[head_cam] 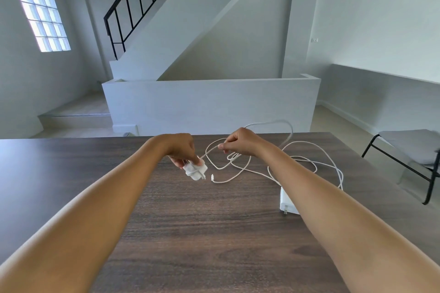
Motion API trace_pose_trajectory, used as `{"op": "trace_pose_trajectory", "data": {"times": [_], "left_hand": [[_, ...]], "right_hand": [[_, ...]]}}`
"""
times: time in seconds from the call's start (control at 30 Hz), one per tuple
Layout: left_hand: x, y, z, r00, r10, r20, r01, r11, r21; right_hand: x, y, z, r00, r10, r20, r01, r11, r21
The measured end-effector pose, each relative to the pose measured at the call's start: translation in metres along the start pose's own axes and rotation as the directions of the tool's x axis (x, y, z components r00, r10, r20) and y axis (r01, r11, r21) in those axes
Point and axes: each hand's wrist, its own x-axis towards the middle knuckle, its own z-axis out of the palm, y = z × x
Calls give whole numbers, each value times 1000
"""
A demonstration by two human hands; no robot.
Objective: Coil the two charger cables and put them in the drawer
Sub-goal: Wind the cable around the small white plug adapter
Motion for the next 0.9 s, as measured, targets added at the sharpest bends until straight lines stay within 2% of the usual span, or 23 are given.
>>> {"op": "trace_pose_trajectory", "data": {"times": [0.07, 0.13, 0.27, 0.33, 0.4, 0.47, 0.5, 0.57, 0.63, 0.67, 0.73, 0.83, 0.9], "left_hand": [[3, 1, 2, 984, 8, -176, 19, 988, 152], [4, 3, 6, 924, 10, -383, 82, 971, 224], [15, -7, 11, 715, -50, -697, 77, 997, 8], [20, -8, 13, 629, -121, -768, 13, 989, -146], [24, -5, 14, 603, -238, -762, -60, 938, -341], [27, 0, 13, 619, -382, -686, -119, 818, -563], [28, 2, 11, 630, -457, -628, -148, 723, -675], [30, 7, 8, 699, -546, -462, -229, 441, -868], [28, 12, 3, 806, -502, -313, -286, 132, -949], [26, 13, 1, 854, -446, -270, -293, 18, -956], [22, 12, -1, 914, -341, -221, -265, -89, -960], [11, 6, -5, 954, -222, -202, -235, -138, -962], [3, 0, -9, 974, -114, -194, -208, -135, -969]], "right_hand": [[-3, -4, 2, 1000, 3, 7, -3, 999, 32], [-4, -5, 4, 999, 29, 16, -31, 996, 86], [-6, -9, 12, 992, 114, 45, -122, 950, 289], [-8, -11, 16, 987, 142, 80, -163, 897, 412], [-9, -11, 21, 980, 153, 129, -199, 827, 525], [-10, -9, 27, 971, 149, 185, -232, 756, 612], [-11, -8, 31, 968, 134, 213, -242, 724, 646], [-12, -6, 37, 963, 87, 254, -245, 676, 695], [-13, -3, 42, 961, 50, 272, -235, 666, 708], [-13, -1, 44, 962, 34, 272, -224, 671, 707], [-14, 5, 45, 970, 4, 243, -177, 695, 697], [-16, 18, 42, 989, 9, 150, -98, 798, 595], [-17, 27, 41, 994, 18, 108, -69, 869, 491]]}}
